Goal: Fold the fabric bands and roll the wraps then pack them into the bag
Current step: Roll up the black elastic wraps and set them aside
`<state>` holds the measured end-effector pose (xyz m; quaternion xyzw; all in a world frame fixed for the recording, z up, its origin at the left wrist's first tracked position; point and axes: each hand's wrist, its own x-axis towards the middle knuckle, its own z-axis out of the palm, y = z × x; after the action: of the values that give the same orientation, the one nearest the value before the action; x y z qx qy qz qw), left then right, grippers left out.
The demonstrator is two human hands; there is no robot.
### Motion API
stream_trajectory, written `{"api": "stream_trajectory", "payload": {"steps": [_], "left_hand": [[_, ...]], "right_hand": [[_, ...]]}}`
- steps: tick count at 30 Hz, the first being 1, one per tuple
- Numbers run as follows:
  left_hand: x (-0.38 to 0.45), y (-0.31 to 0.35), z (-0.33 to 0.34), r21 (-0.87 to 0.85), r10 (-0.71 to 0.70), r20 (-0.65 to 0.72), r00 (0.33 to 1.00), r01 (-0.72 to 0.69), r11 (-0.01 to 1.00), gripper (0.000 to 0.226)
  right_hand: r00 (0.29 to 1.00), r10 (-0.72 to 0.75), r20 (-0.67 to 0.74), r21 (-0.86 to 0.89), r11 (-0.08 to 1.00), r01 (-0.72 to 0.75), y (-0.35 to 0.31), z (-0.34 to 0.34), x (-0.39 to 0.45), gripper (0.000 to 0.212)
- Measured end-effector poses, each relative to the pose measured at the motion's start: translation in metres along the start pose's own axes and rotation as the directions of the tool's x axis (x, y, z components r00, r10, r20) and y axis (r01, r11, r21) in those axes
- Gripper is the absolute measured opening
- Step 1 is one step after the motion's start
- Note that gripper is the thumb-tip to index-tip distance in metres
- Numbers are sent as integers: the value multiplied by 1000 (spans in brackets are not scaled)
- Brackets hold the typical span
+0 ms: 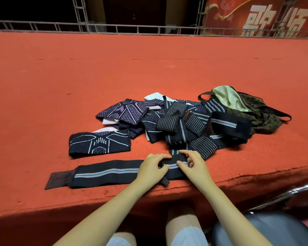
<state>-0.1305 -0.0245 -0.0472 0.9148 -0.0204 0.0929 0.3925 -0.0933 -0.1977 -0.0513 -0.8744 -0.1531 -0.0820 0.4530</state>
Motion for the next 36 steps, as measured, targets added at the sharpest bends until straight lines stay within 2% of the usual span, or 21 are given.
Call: {"api": "stream_trajectory", "payload": {"steps": [3, 8, 10, 12, 14, 16, 18, 20, 22, 26, 29, 31, 33, 36], "left_hand": [[1, -1, -1, 7, 30, 45, 999, -31, 1000, 37], [2, -8, 0, 37, 126, 116, 985, -131, 991, 35], [2, -10, 1, 18, 117, 67, 991, -118, 993, 33], [1, -8, -2, -131, 102, -32, 994, -105, 986, 25], [-5, -6, -7, -250, 158, -123, 980, -185, 950, 27], [-12, -5, -10, -243, 227, -147, 963, -257, 935, 33], [-13, -8, -6, -133, 259, -88, 962, -269, 954, 28], [-7, -10, -2, 6, 227, -2, 974, -227, 974, 20], [0, -8, -1, 49, 152, 57, 987, -155, 987, 22], [8, -4, -7, -95, 8, 144, 990, 6, 995, 29], [9, -6, -9, -215, -83, 89, 993, 101, 971, 27], [7, -5, -11, -320, -140, 78, 987, 158, 934, 32], [6, -2, -14, -381, -153, 91, 984, 176, 908, 33], [6, -2, -14, -312, -146, 107, 984, 173, 934, 30]], "right_hand": [[999, 46, -11, 64, 997, -45, -2, -2, 0, 32], [993, 102, 53, 87, 990, -107, 2, -6, 2, 40], [988, 135, 71, 174, 974, -146, 2, -8, 3, 40], [985, 153, 76, 214, 963, -166, 0, -8, 2, 39], [982, 175, 76, 201, 962, -187, -2, -7, 2, 39], [981, 182, 69, 176, 965, -192, -2, -6, 4, 40], [976, 201, 85, 180, 960, -214, -4, -7, 6, 41], [966, 232, 114, 217, 943, -252, -8, -8, 8, 40], [962, 245, 124, 271, 924, -270, -15, -8, 10, 39], [958, 261, 121, 422, 860, -287, -33, -4, 11, 32], [946, 253, 203, 561, 762, -325, -43, 11, 6, 22], [953, 233, 195, 534, 790, -302, -43, 20, -1, 20], [974, 168, 153, 429, 877, -218, -38, 24, -7, 30], [984, 103, 142, 338, 930, -146, -32, 22, -10, 44]]}}
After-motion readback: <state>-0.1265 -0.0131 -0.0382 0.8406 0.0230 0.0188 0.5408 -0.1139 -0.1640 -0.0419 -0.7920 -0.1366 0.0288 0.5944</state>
